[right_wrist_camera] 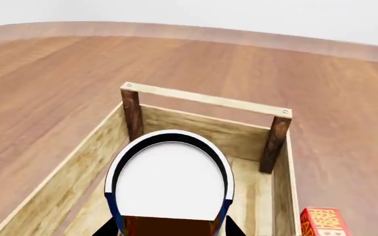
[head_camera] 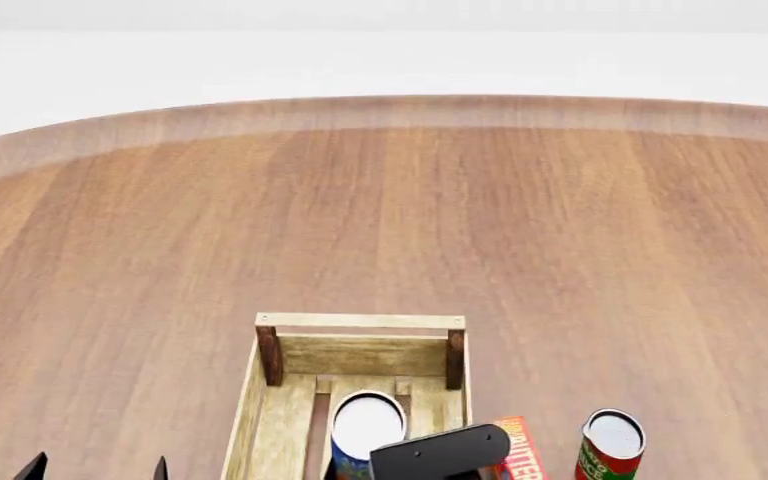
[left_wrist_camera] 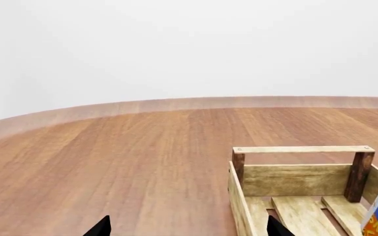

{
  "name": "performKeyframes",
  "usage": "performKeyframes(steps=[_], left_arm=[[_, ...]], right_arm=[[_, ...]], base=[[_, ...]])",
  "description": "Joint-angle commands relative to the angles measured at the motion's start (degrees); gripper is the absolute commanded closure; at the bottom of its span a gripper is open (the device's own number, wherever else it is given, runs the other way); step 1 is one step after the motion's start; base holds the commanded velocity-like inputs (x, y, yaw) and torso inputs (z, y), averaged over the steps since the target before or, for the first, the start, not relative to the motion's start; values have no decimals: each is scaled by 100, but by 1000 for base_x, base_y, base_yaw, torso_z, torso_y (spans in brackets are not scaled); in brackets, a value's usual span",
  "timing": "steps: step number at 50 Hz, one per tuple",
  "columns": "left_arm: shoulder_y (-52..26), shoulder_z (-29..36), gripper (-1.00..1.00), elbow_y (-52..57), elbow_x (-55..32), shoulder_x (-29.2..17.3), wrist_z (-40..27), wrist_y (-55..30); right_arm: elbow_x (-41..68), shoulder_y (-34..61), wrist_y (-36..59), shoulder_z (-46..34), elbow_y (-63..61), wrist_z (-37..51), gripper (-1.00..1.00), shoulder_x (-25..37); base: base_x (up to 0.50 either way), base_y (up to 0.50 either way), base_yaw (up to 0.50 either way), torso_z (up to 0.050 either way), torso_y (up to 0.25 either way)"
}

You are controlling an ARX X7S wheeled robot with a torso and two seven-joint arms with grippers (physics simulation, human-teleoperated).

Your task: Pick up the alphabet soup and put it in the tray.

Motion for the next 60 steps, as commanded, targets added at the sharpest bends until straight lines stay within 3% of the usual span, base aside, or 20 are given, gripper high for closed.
performKeyframes(steps=[1, 28, 60], left_arm=[[-4, 17, -100, -1, -37, -18, -12, 8], [-30, 50, -100, -25, -103, -52, -49, 32], [-34, 97, -100, -4, -154, -100, -108, 41]], right_arm=[[-338, 265, -362, -225, 718, -322, 100, -166], [-531, 717, -1101, -497, 2296, -728, 100, -499], [-403, 916, -1029, -624, 2913, -827, 100, -621]], base=[[0, 0, 0, 0, 0], [0, 0, 0, 0, 1], [0, 0, 0, 0, 1]])
